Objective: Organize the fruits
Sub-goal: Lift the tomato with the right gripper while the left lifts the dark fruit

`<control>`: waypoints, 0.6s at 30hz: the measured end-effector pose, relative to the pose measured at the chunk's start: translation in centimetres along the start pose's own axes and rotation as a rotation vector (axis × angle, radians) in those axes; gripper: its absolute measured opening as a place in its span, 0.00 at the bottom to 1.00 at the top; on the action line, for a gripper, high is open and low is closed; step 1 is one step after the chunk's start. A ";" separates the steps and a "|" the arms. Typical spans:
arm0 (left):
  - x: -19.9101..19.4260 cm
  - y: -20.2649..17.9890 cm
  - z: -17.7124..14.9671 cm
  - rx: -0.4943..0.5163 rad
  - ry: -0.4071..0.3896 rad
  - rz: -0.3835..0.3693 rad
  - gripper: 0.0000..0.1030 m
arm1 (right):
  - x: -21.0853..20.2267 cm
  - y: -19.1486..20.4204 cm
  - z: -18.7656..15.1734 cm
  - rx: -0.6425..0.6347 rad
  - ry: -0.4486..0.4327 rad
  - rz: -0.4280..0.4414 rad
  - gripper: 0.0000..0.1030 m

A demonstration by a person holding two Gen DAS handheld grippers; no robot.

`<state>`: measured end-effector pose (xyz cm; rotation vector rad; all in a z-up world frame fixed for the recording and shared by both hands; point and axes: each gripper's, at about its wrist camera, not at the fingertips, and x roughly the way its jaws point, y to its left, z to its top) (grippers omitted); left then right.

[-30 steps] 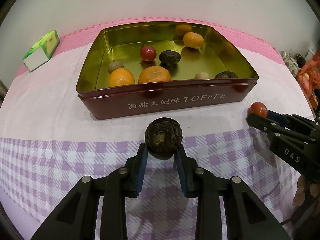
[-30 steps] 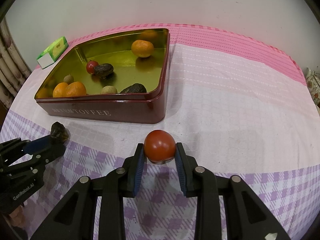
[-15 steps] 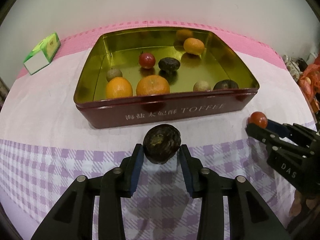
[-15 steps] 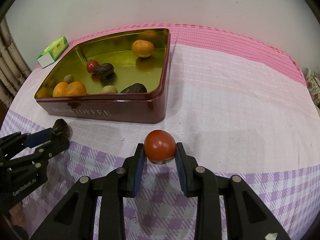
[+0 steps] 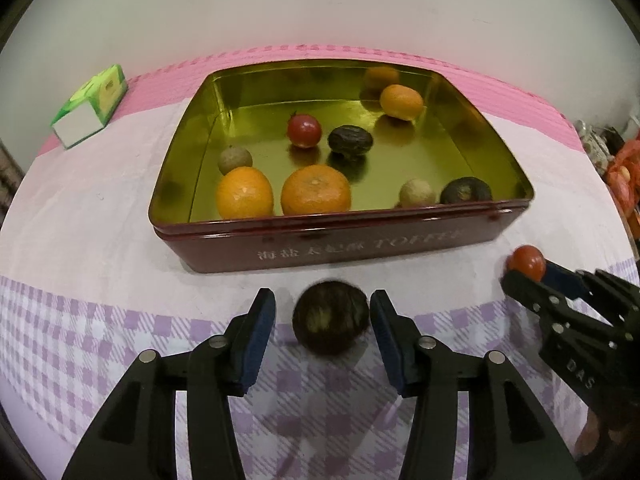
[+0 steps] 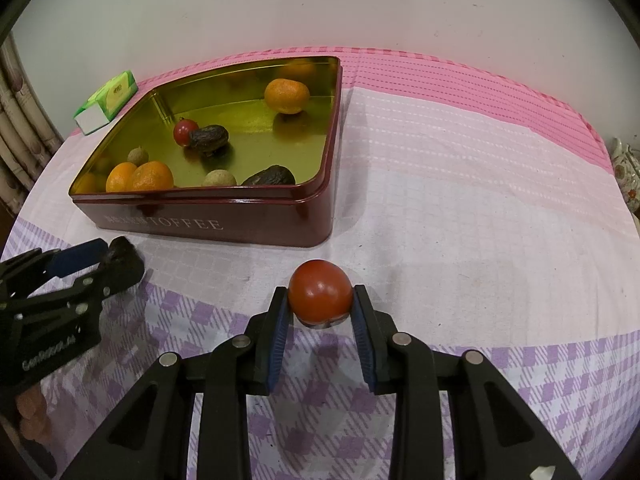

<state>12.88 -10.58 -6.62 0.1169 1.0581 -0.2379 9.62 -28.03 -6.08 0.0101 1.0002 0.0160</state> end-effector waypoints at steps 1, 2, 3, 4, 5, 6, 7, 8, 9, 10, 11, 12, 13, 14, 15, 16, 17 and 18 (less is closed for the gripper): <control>0.2 0.1 0.0 -0.004 0.006 -0.005 0.49 | 0.0 0.0 0.0 0.002 0.000 0.000 0.29; 0.2 0.1 0.0 -0.007 0.006 -0.008 0.48 | 0.0 0.0 0.0 0.000 0.000 0.000 0.29; 0.3 0.2 -0.1 -0.008 0.004 -0.006 0.48 | 0.0 0.0 0.0 -0.001 0.000 0.000 0.29; 0.3 0.2 -0.2 -0.006 0.004 -0.003 0.47 | 0.0 -0.1 0.0 -0.001 0.000 0.000 0.29; 0.3 0.3 -0.3 -0.005 0.003 -0.009 0.45 | 0.0 0.0 0.0 0.001 0.000 0.000 0.29; 0.3 0.3 -0.4 -0.005 0.003 -0.012 0.44 | 0.1 0.0 0.0 0.000 0.000 0.000 0.29; 0.3 0.2 -0.4 0.002 -0.002 -0.006 0.41 | 0.1 0.0 0.1 -0.004 -0.001 -0.002 0.29; 0.2 0.2 -0.6 0.008 -0.003 -0.002 0.39 | 0.0 0.0 0.0 -0.006 -0.002 -0.005 0.29; 0.2 0.1 -0.7 0.014 -0.005 0.001 0.37 | 0.0 0.0 0.0 -0.007 -0.003 -0.007 0.29; 0.1 0.1 -0.7 0.018 -0.006 0.004 0.37 | 0.0 0.0 0.0 -0.006 -0.003 -0.009 0.29; 0.1 0.2 -0.8 0.016 -0.008 0.003 0.37 | 0.0 0.1 0.0 -0.006 -0.002 -0.010 0.29; 0.1 0.1 -0.7 0.017 -0.007 0.003 0.37 | 0.0 0.1 0.0 -0.008 -0.001 -0.012 0.29; 0.1 0.1 -0.8 0.017 -0.006 0.004 0.37 | 0.1 0.2 0.0 -0.010 0.000 -0.013 0.29; 0.1 0.1 -0.8 0.017 -0.006 0.006 0.36 | 0.1 0.2 0.0 -0.010 0.000 -0.013 0.29; 0.1 0.1 -0.8 0.017 -0.006 0.005 0.36 | 0.0 0.2 0.1 -0.010 0.000 -0.013 0.29; 0.0 0.1 -0.9 0.017 -0.007 0.004 0.36 | 0.1 0.2 0.1 -0.011 0.000 -0.013 0.29; 0.0 0.2 -0.9 0.017 -0.007 0.003 0.36 | 0.1 0.2 0.1 -0.010 0.000 -0.013 0.29; 0.0 0.2 -1.0 0.017 -0.008 0.002 0.36 | 0.1 0.2 0.1 -0.011 0.000 -0.014 0.29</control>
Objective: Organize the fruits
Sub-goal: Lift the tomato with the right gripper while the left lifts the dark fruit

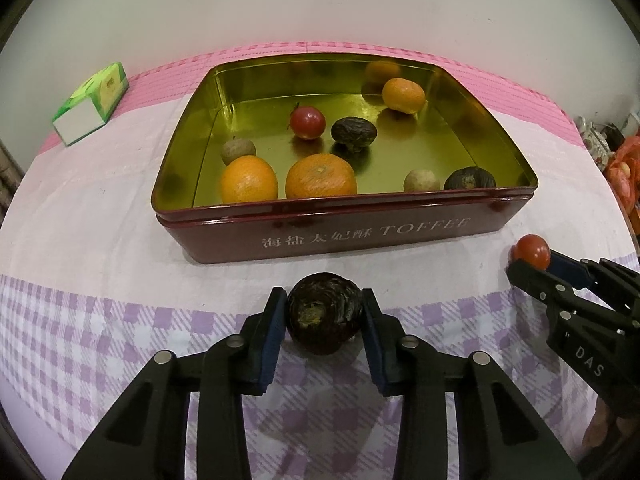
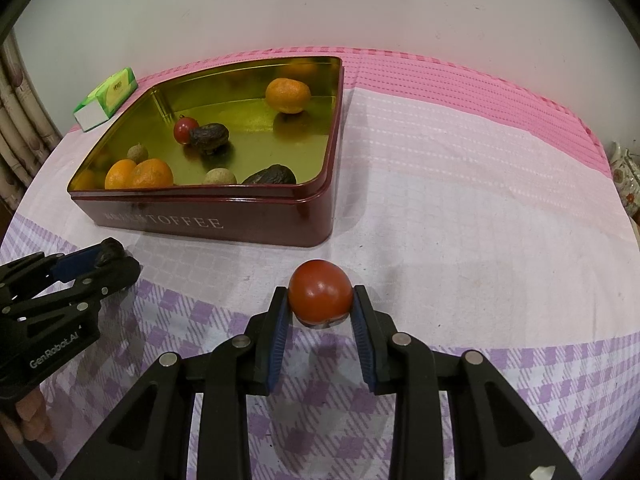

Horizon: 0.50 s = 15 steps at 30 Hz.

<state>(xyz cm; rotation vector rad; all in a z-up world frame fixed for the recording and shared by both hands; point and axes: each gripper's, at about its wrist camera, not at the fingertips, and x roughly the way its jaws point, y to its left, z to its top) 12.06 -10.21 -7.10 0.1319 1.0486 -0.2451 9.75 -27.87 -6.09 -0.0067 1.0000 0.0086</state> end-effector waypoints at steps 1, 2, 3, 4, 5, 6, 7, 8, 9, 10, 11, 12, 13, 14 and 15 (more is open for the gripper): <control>0.0 0.0 0.0 -0.001 0.000 0.000 0.36 | 0.0 0.0 0.0 -0.002 0.000 -0.001 0.29; -0.1 0.0 0.0 0.000 -0.001 0.001 0.36 | 0.0 0.1 0.0 -0.002 0.000 -0.003 0.29; -0.1 0.1 0.0 -0.001 0.000 0.002 0.36 | 0.0 0.1 -0.1 -0.001 0.000 -0.004 0.29; -0.1 0.1 -0.1 -0.002 0.001 0.002 0.36 | 0.0 0.1 0.0 0.001 0.001 -0.003 0.29; -0.1 0.2 -0.1 -0.002 0.001 0.001 0.36 | 0.0 0.1 0.0 0.000 0.002 -0.003 0.29; -0.1 0.1 -0.1 -0.001 0.000 0.002 0.36 | 0.0 0.1 0.0 -0.002 0.001 -0.004 0.29; -0.2 0.1 -0.1 -0.002 0.000 0.005 0.36 | 0.0 0.1 0.0 -0.002 0.001 -0.004 0.29; -0.2 0.2 -0.1 -0.004 0.002 0.002 0.36 | 0.0 0.1 0.0 -0.001 0.003 -0.004 0.28; -0.2 0.3 -0.2 -0.007 0.007 -0.001 0.36 | 0.0 0.1 0.0 0.001 0.005 -0.004 0.28; -0.4 0.4 -0.2 -0.006 0.009 0.000 0.36 | 0.0 0.1 0.0 0.006 0.009 -0.004 0.28; -0.5 0.5 -0.3 -0.004 0.007 0.003 0.36 | 0.0 0.1 0.0 0.010 0.012 -0.003 0.28; -0.7 0.6 -0.4 -0.004 0.002 0.006 0.36 | 0.0 0.1 0.1 0.013 0.016 -0.002 0.28; -1.0 0.7 -0.4 -0.003 -0.004 0.006 0.36 | 0.0 0.1 0.1 0.017 0.019 0.000 0.28; -1.2 0.8 -0.5 -0.006 -0.008 0.005 0.36 | 0.0 0.2 0.0 0.020 0.021 0.001 0.28; -1.5 1.0 -0.6 -0.011 -0.012 0.005 0.36 | -0.1 0.2 0.0 0.023 0.024 0.001 0.27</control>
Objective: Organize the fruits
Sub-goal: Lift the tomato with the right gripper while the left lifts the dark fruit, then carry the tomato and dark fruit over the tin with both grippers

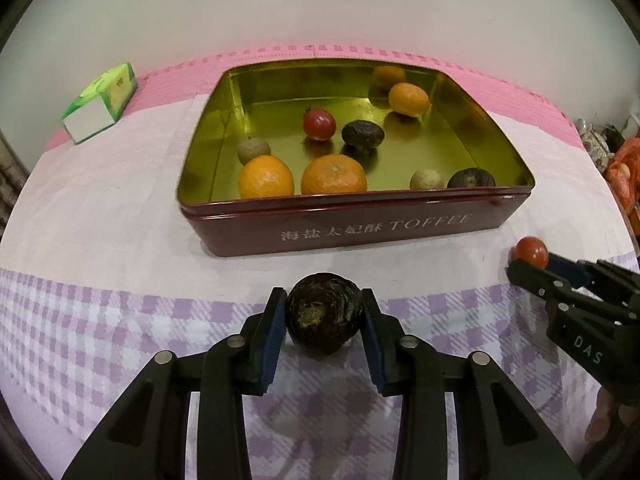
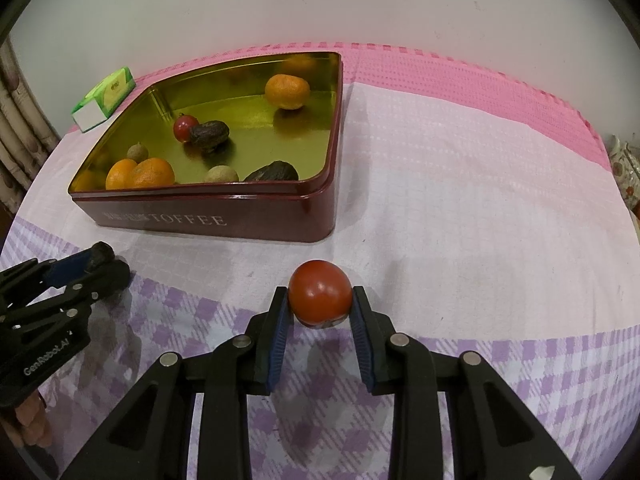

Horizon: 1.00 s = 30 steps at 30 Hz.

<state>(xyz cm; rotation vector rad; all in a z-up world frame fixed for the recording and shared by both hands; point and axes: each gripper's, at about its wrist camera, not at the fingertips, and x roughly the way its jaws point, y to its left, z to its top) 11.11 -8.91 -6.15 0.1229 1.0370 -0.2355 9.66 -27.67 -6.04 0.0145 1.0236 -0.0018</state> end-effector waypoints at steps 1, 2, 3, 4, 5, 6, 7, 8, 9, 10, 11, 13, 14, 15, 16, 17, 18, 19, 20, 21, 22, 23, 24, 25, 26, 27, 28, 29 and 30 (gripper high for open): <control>-0.3 0.2 0.0 -0.006 -0.006 -0.004 0.36 | -0.1 0.0 -0.1 0.003 0.003 0.004 0.27; -0.5 0.4 -0.1 -0.010 -0.010 -0.009 0.36 | -0.2 0.1 -0.2 0.005 0.006 0.009 0.27; -0.8 0.5 -0.1 -0.013 -0.014 -0.008 0.36 | -0.3 0.1 -0.3 0.004 0.007 0.009 0.27; -0.9 0.6 -0.1 -0.016 -0.016 -0.007 0.36 | -0.5 0.3 -0.5 0.000 0.010 0.009 0.27; -1.1 0.7 0.0 -0.021 -0.021 -0.011 0.36 | -0.6 0.3 -0.6 0.002 0.012 0.011 0.27; -1.3 0.9 0.0 -0.025 -0.025 -0.015 0.36 | -0.8 0.3 -0.7 0.006 0.014 0.015 0.27; -1.4 1.0 0.1 -0.030 -0.030 -0.015 0.36 | -1.0 0.4 -0.8 0.009 0.015 0.018 0.27; -1.5 1.0 0.1 -0.033 -0.032 -0.017 0.36 | -1.1 0.5 -0.9 0.009 0.014 0.018 0.27; -1.6 1.1 0.1 -0.035 -0.034 -0.019 0.36 | -1.3 0.6 -1.0 0.008 0.011 0.017 0.27; -1.7 1.2 0.0 -0.039 -0.037 -0.020 0.36 | -1.5 0.7 -1.0 0.008 0.008 0.020 0.27; -1.7 1.3 0.0 -0.042 -0.039 -0.021 0.36 | -1.7 0.8 -1.0 0.007 0.005 0.022 0.27; -1.8 1.4 0.1 -0.050 -0.041 -0.021 0.36 | -2.3 1.0 -0.9 0.004 -0.004 0.029 0.27; -1.8 1.5 0.1 -0.051 -0.045 -0.022 0.36 | -2.5 1.2 -0.8 0.001 -0.008 0.032 0.27; -1.9 1.5 0.1 -0.053 -0.049 -0.019 0.36 | -2.8 1.4 -0.7 -0.006 -0.016 0.035 0.27; -2.0 1.6 0.2 -0.053 -0.053 -0.016 0.36 | -3.0 1.4 -0.6 -0.009 -0.020 0.036 0.27; -2.1 1.7 0.3 -0.052 -0.057 -0.015 0.36 | -3.3 1.6 -0.4 -0.012 -0.028 0.040 0.27; -2.2 1.7 0.4 -0.053 -0.061 -0.012 0.36 | -3.7 1.8 -0.3 -0.015 -0.036 0.042 0.27; -2.3 1.8 0.5 -0.054 -0.065 -0.008 0.36 | -3.9 1.9 -0.1 -0.017 -0.041 0.045 0.27; -2.4 1.8 0.6 -0.053 -0.068 -0.005 0.36 | -4.2 2.0 0.1 -0.023 -0.047 0.048 0.27; -2.6 1.9 0.8 -0.054 -0.073 -0.002 0.36 | -4.5 2.2 0.3 -0.029 -0.054 0.052 0.27; -2.8 1.9 1.0 -0.057 -0.078 -0.003 0.36 | -4.7 2.2 0.5 -0.032 -0.058 0.053 0.27; -2.9 2.0 1.1 -0.058 -0.082 -0.003 0.36 | -5.0 2.4 0.7 -0.038 -0.065 0.057 0.27; -3.1 2.1 1.3 -0.057 -0.090 -0.003 0.36 | -5.2 2.5 1.0 -0.045 -0.071 0.064 0.27; -3.4 2.1 1.5 -0.055 -0.101 0.001 0.36 | -5.5 2.6 1.2 -0.052 -0.078 0.067 0.27; -3.8 2.2 1.7 -0.052 -0.114 0.001 0.36 | -5.6 2.8 1.5 -0.059 -0.083 0.066 0.27; -4.1 2.3 2.0 -0.049 -0.128 0.000 0.36 | -5.8 3.0 1.7 -0.068 -0.091 0.065 0.27; -4.6 2.4 2.4 -0.046 -0.144 0.004 0.36 | -6.1 3.1 2.2 -0.075 -0.099 0.069 0.27; -4.8 2.5 2.7 -0.046 -0.153 0.007 0.36 | -6.1 3.2 2.7 -0.080 -0.103 0.071 0.27; -5.1 2.7 3.2 -0.054 -0.165 0.012 0.36 | -6.2 3.3 3.0 -0.086 -0.108 0.072 0.27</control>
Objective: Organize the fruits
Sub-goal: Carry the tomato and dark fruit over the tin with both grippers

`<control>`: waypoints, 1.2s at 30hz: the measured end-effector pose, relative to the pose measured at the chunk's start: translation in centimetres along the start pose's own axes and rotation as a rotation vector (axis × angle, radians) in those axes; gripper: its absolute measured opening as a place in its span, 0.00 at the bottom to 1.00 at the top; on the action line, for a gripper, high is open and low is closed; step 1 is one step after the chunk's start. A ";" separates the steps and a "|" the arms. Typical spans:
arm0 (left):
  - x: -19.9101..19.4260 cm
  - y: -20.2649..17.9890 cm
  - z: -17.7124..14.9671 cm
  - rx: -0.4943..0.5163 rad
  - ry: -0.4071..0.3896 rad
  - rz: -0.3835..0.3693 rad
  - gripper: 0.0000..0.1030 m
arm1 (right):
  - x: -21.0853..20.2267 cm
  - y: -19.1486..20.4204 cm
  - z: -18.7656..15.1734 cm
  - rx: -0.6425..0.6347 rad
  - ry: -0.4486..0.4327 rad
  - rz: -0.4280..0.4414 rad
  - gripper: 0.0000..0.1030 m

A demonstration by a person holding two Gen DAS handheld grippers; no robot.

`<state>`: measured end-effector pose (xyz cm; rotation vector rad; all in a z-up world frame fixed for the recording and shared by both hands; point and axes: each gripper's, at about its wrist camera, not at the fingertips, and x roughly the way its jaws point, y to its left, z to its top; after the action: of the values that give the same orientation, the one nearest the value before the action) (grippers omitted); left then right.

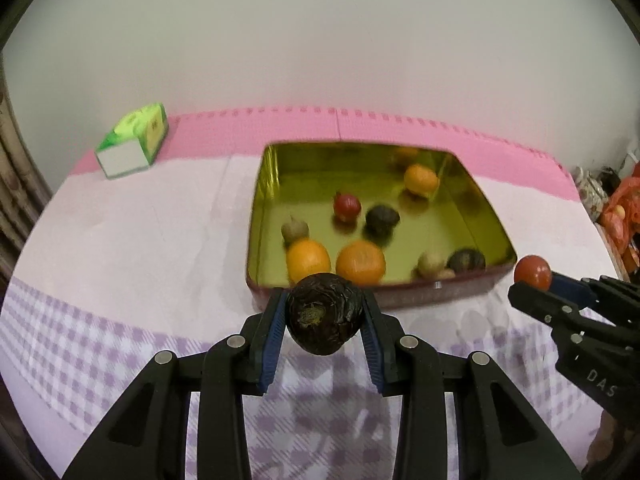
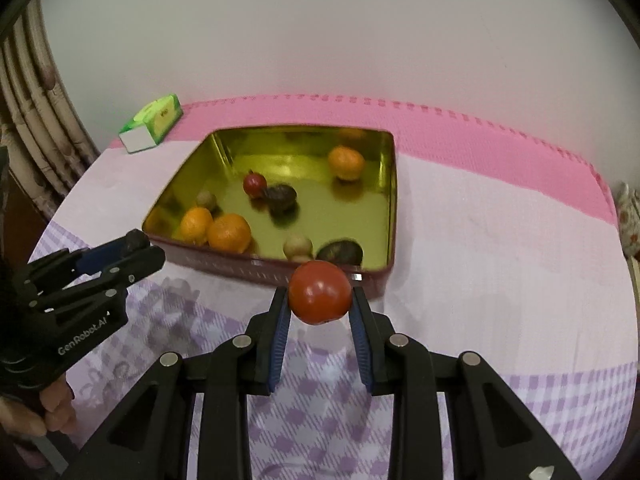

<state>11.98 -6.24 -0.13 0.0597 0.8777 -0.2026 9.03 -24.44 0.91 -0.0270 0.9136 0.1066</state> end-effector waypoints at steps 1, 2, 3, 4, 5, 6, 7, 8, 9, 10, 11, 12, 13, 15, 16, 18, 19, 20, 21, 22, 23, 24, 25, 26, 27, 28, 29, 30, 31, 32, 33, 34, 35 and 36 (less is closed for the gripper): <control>-0.1 0.2 0.4 -0.007 -0.006 0.004 0.36 | 0.1 0.1 0.5 -0.007 -0.003 0.000 0.27; 0.0 0.3 0.8 -0.010 -0.011 0.005 0.36 | 0.2 0.1 0.8 -0.011 -0.005 -0.001 0.27; 0.1 0.4 1.3 -0.005 -0.010 0.004 0.36 | 0.4 0.1 1.1 -0.016 -0.006 0.000 0.27; 0.5 0.5 1.8 0.003 -0.007 0.014 0.36 | 0.7 0.1 1.6 -0.021 -0.006 -0.002 0.27; 0.6 0.6 2.1 0.003 -0.006 0.014 0.36 | 1.0 0.1 1.9 -0.022 -0.006 -0.004 0.27; 0.9 0.7 2.4 0.002 -0.004 0.008 0.36 | 1.2 0.0 2.3 -0.023 -0.005 -0.004 0.27; 1.4 0.7 2.8 0.002 0.004 0.002 0.36 | 1.7 0.0 2.8 -0.024 -0.004 -0.004 0.27; 1.9 0.7 3.0 0.003 0.007 0.003 0.36 | 1.9 -0.1 2.9 -0.026 -0.003 -0.006 0.27; 2.3 0.7 3.1 0.004 0.013 0.003 0.36 | 2.4 -0.2 3.3 -0.030 0.001 -0.008 0.27; 2.7 0.6 3.2 0.008 0.015 0.002 0.36 | 2.9 -0.2 3.6 -0.035 0.007 -0.007 0.27; 3.2 0.4 3.3 0.014 0.020 0.002 0.36 | 3.4 -0.2 3.9 -0.037 0.011 -0.008 0.27; 3.5 0.4 3.3 0.017 0.023 0.003 0.36 | 3.8 -0.3 4.1 -0.037 0.016 -0.009 0.27; 3.8 0.3 3.3 0.021 0.024 -0.002 0.36 | 4.3 -0.3 4.4 -0.040 0.022 -0.009 0.27; 4.4 0.2 3.5 0.024 0.030 0.006 0.36 | 5.1 -0.3 4.7 -0.049 0.029 -0.018 0.27; 4.7 0.2 3.6 0.023 0.035 0.008 0.36 | 5.6 -0.3 4.8 -0.049 0.039 -0.018 0.27; 5.3 0.2 3.7 0.022 0.045 0.009 0.36 | 6.0 -0.5 4.8 -0.044 0.045 -0.021 0.27; 5.6 0.2 3.8 0.023 0.049 0.014 0.36 | 6.3 -0.5 4.8 -0.043 0.049 -0.025 0.27; 5.8 0.2 3.8 0.025 0.052 0.014 0.36 | 6.5 -0.5 4.8 -0.042 0.055 -0.024 0.27; 6.1 0.2 3.8 0.030 0.055 0.015 0.36 | 6.7 -0.5 4.8 -0.041 0.058 -0.024 0.27; 6.2 0.2 3.8 0.033 0.058 0.018 0.36 | 6.8 -0.5 4.8 -0.041 0.059 -0.028 0.27; 6.5 0.2 3.7 0.035 0.060 0.019 0.36 | 6.9 -0.5 4.8 -0.043 0.062 -0.031 0.27; 6.7 0.3 3.7 0.034 0.066 0.020 0.36 | 7.1 -0.5 4.8 -0.042 0.065 -0.032 0.27; 6.9 0.4 3.7 0.029 0.071 0.023 0.36 | 7.3 -0.5 4.8 -0.038 0.070 -0.027 0.27; 7.0 0.5 3.7 0.020 0.074 0.028 0.36 | 7.4 -0.5 4.8 -0.038 0.072 -0.029 0.27; 7.2 0.7 3.7 0.015 0.077 0.028 0.36 | 7.5 -0.5 4.8 -0.038 0.073 -0.034 0.27; 7.3 0.8 3.6 0.015 0.077 0.029 0.36 | 7.7 -0.5 4.7 -0.036 0.075 -0.034 0.27; 7.3 0.8 3.6 0.018 0.073 0.031 0.36 | 7.8 -0.6 4.7 -0.033 0.079 -0.031 0.27; 7.3 0.9 3.6 0.026 0.071 0.032 0.36 | 7.9 -0.6 4.7 -0.031 0.082 -0.030 0.27; 7.4 0.8 3.6 0.033 0.071 0.035 0.36 | 8.1 -0.6 4.6 -0.032 0.087 -0.031 0.27; 7.4 0.8 3.5 0.036 0.070 0.036 0.36 | 8.3 -0.6 4.5 -0.033 0.091 -0.033 0.27; 7.5 0.9 3.4 0.036 0.077 0.040 0.36 | 8.4 -0.6 4.5 -0.031 0.093 -0.034 0.27; 7.7 1.0 3.3 0.034 0.087 0.043 0.36 | 8.6 -0.7 4.3 -0.028 0.098 -0.032 0.28; 7.9 1.3 3.1 0.022 0.089 0.022 0.36 | 8.7 -0.7 4.2 -0.026 0.103 -0.031 0.28; 7.8 1.4 3.0 0.015 0.088 0.014 0.36 | 8.7 -0.7 4.1 -0.030 0.099 -0.037 0.28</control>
<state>19.44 -6.46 -4.26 0.0897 0.9635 -0.1943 17.57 -24.12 -3.45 -0.0775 1.0101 0.0850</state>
